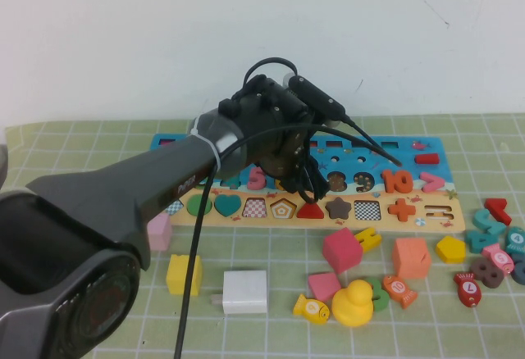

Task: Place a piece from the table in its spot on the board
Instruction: Place the "number 6" into the hole of the number 6

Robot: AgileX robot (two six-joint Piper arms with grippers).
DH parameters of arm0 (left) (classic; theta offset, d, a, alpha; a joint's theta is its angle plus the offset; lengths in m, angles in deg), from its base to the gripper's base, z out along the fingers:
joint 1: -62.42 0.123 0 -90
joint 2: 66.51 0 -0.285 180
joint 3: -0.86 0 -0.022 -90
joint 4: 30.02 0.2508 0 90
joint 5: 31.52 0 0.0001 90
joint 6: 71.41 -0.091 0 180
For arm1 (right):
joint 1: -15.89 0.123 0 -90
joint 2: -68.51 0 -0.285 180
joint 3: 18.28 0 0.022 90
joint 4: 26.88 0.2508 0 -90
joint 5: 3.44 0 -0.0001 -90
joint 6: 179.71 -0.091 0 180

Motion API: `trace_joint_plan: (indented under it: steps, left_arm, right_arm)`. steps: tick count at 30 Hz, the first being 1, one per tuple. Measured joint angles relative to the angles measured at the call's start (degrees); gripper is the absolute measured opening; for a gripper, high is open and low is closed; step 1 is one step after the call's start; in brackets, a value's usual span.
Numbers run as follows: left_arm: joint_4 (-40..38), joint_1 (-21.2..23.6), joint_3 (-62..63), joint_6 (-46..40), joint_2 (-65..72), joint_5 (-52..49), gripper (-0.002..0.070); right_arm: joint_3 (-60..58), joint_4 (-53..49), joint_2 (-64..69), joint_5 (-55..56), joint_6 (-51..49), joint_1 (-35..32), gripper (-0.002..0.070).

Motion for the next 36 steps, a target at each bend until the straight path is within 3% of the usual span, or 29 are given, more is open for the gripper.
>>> trace_joint_plan:
  steps: [29,36]
  left_arm:
    - [-1.8,0.0,0.4,2.2,0.8,-1.2,0.0303]
    - [-2.0,0.0,0.4,2.2,0.8,-1.2,0.0393]
  right_arm:
    - [0.0,0.0,0.0,0.0,0.0,0.0,-0.0002]
    - [0.0,0.0,0.0,0.0,0.0,0.0,-0.0002]
